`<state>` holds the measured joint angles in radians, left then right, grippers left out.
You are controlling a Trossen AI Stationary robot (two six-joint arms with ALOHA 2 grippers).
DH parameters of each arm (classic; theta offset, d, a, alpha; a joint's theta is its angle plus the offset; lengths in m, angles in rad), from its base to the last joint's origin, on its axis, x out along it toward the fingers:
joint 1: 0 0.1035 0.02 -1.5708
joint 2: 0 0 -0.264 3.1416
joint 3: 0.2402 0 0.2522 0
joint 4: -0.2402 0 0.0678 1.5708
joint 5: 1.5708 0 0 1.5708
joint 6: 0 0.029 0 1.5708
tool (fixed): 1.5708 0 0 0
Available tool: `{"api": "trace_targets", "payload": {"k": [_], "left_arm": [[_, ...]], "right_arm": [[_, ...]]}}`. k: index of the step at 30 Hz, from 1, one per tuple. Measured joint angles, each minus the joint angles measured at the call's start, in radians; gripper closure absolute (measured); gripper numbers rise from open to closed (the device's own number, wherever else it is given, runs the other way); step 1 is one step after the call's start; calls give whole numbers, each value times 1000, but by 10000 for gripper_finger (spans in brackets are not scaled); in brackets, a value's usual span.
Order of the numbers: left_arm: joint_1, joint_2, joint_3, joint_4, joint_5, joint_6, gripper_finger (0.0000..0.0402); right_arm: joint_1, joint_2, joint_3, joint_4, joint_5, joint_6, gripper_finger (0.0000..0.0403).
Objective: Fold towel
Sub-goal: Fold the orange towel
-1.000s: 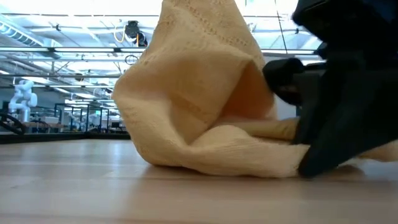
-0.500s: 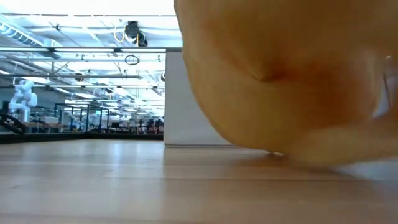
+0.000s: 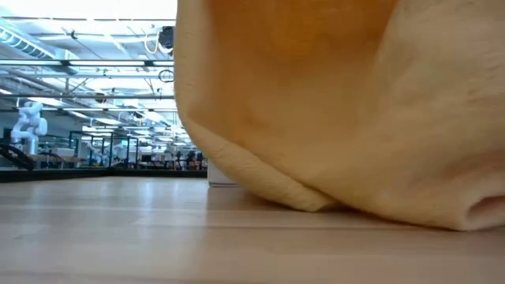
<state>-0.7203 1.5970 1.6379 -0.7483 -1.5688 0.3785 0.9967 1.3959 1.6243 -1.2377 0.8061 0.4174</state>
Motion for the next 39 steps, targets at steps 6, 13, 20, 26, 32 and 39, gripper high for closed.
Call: {"api": "trace_targets", "payload": {"k": [6,13,20,26,32,39], "left_arm": [[-41,0,0,3,-4,-5,401],[-65,0,0,5,-4,40,401],[40,0,0,11,-3,201,401],[173,-45,-1,100,7,215,401],[262,-122,0,270,306,267,401],[320,-175,0,693,440,660,401]], "right_arm": [[5,17,0,-213,4,202,403],[41,0,0,-129,4,72,403],[14,-74,-1,-335,46,150,403],[-3,-170,-1,-295,200,-12,403],[-7,-270,-1,-134,339,-212,403],[-7,-352,-1,275,391,-635,403]]}}
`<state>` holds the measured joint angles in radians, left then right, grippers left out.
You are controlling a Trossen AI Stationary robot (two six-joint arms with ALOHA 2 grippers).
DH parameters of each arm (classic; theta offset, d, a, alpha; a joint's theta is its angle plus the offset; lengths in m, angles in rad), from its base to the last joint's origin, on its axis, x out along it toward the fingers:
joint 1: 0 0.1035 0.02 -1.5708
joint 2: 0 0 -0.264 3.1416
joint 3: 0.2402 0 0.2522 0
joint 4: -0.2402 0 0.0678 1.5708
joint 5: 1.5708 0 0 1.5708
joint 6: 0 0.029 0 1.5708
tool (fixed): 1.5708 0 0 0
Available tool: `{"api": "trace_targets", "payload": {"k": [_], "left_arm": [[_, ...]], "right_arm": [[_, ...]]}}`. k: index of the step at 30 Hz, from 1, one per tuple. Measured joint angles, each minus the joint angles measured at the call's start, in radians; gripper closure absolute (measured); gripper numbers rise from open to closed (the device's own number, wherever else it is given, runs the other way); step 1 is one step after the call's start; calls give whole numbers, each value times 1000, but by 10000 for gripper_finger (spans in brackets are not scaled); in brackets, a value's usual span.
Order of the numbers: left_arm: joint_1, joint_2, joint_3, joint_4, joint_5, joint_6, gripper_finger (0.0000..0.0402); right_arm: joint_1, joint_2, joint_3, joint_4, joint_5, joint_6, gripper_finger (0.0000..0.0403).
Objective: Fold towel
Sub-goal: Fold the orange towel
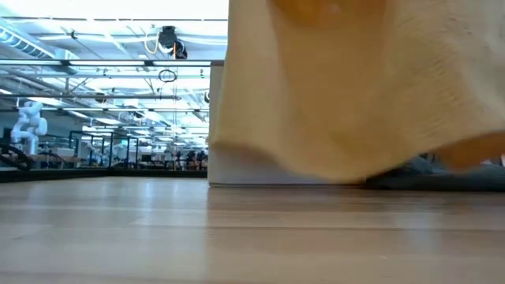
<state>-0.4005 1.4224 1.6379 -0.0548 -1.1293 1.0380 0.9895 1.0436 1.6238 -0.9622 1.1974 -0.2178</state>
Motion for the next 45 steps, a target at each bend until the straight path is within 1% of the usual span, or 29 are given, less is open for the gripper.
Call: {"api": "trace_targets", "payload": {"k": [2,4,6,8,10,13,16,22,24,26,33,37,41,45], "left_arm": [[-4,-15,0,27,32,35,401],[-24,-28,0,-10,43,29,401],[-54,-36,0,-89,45,-17,401],[-86,-39,0,-195,53,-87,401],[-118,-40,0,-315,86,-172,401],[-159,-40,0,-472,186,-322,401],[-182,-36,0,-581,328,-487,401],[-199,-35,0,-711,595,-787,401],[-198,-28,0,-743,656,-864,401],[-200,-14,0,-783,695,-922,401],[-205,64,0,-882,797,-1057,401],[-207,126,0,-915,840,-1125,401],[-227,197,0,-935,843,-1164,397],[-258,271,0,-934,856,-1193,374]], "right_arm": [[0,-10,0,74,-44,-71,403],[0,-17,0,100,-140,-83,403],[0,-20,0,88,-243,-47,403],[0,-17,0,50,-318,19,403],[0,-6,0,-5,-382,95,403],[0,18,-1,-83,-472,216,403],[1,44,-2,-126,-528,314,403],[0,131,-2,-139,-654,399,400],[1,161,-2,-139,-683,419,396],[1,195,-1,-137,-703,440,393],[1,343,-1,-64,-785,468,390],[1,434,-1,-23,-786,469,384],[1,523,-1,-18,-786,513,357],[1,603,0,-9,-799,575,319]]}}
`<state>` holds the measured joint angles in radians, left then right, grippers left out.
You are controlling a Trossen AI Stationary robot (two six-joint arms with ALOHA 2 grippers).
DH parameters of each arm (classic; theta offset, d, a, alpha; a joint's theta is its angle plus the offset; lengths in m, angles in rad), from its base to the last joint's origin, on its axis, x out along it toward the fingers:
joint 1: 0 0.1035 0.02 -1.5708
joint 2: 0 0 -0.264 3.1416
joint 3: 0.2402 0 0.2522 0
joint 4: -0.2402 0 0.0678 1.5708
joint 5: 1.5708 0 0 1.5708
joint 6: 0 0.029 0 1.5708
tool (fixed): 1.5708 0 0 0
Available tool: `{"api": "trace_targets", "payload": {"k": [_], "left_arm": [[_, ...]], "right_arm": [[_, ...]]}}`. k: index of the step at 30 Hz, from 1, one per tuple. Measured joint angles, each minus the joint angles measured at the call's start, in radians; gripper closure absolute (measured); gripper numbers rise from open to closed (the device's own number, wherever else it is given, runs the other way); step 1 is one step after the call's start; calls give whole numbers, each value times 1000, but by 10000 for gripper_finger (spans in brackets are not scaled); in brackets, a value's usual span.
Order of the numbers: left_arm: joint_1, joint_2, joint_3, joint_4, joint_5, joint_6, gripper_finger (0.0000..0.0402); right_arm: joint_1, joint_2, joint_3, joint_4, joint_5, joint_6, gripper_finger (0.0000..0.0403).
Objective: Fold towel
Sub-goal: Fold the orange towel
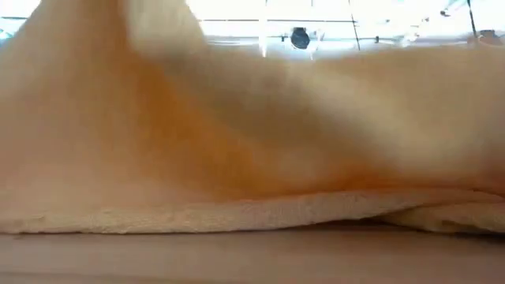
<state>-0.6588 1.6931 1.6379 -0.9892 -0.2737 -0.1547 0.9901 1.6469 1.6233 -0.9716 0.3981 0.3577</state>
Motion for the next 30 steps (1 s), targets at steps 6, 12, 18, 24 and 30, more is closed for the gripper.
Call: {"api": "trace_targets", "payload": {"k": [6,12,18,24,30], "left_arm": [[-40,110,0,5,4,-41,344],[-72,214,0,42,-1,-63,332],[-93,299,0,58,-48,-98,328],[-115,335,0,57,-157,-169,328],[-147,339,0,59,-283,-276,328]], "right_arm": [[0,124,0,3,-12,70,267],[0,233,0,5,50,114,250],[0,323,0,6,182,160,250],[-17,411,0,12,447,162,250],[-104,472,0,18,542,146,250]]}}
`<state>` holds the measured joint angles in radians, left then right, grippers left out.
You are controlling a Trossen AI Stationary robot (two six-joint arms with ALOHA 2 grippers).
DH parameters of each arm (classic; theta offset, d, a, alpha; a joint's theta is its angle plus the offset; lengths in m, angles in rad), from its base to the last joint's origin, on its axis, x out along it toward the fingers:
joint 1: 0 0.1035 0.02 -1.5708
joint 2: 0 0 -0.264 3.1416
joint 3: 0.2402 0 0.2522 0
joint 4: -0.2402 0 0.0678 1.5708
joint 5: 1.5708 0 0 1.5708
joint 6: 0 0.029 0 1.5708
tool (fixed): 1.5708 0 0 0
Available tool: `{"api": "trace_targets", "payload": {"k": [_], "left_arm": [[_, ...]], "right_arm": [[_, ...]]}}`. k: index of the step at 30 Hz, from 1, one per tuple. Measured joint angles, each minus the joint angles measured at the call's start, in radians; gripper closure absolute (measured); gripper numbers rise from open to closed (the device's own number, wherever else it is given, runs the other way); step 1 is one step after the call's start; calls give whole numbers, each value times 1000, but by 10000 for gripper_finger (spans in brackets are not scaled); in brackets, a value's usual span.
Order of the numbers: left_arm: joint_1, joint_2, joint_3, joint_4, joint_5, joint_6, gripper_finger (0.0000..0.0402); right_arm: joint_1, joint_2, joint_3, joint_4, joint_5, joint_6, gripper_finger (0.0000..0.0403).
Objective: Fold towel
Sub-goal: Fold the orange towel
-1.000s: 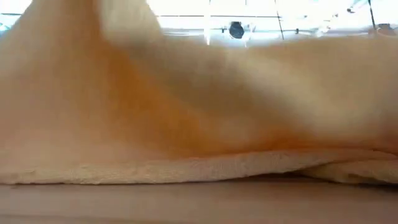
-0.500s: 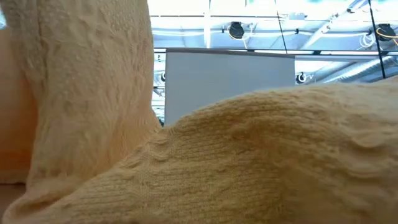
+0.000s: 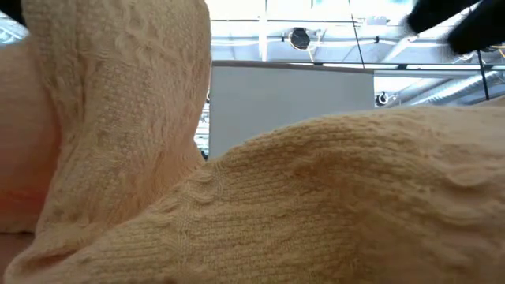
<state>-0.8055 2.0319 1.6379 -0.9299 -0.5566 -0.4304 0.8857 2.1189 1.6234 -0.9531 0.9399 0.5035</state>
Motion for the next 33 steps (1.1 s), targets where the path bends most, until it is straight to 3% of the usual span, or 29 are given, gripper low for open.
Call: {"api": "trace_targets", "payload": {"k": [6,11,14,19,24,33], "left_arm": [[-52,0,0,61,-85,12,328],[-96,0,0,140,-80,112,328],[-114,0,0,192,-9,163,328],[-127,0,0,323,181,281,328],[-123,0,0,402,214,409,328],[-51,0,0,321,216,463,328]], "right_arm": [[-87,31,0,27,6,-28,250],[-129,38,0,199,-47,-214,250],[-150,37,0,361,-189,-381,250],[-186,37,0,604,-544,-617,250],[-219,37,0,686,-815,-788,250],[-341,34,0,679,-1048,-881,250]]}}
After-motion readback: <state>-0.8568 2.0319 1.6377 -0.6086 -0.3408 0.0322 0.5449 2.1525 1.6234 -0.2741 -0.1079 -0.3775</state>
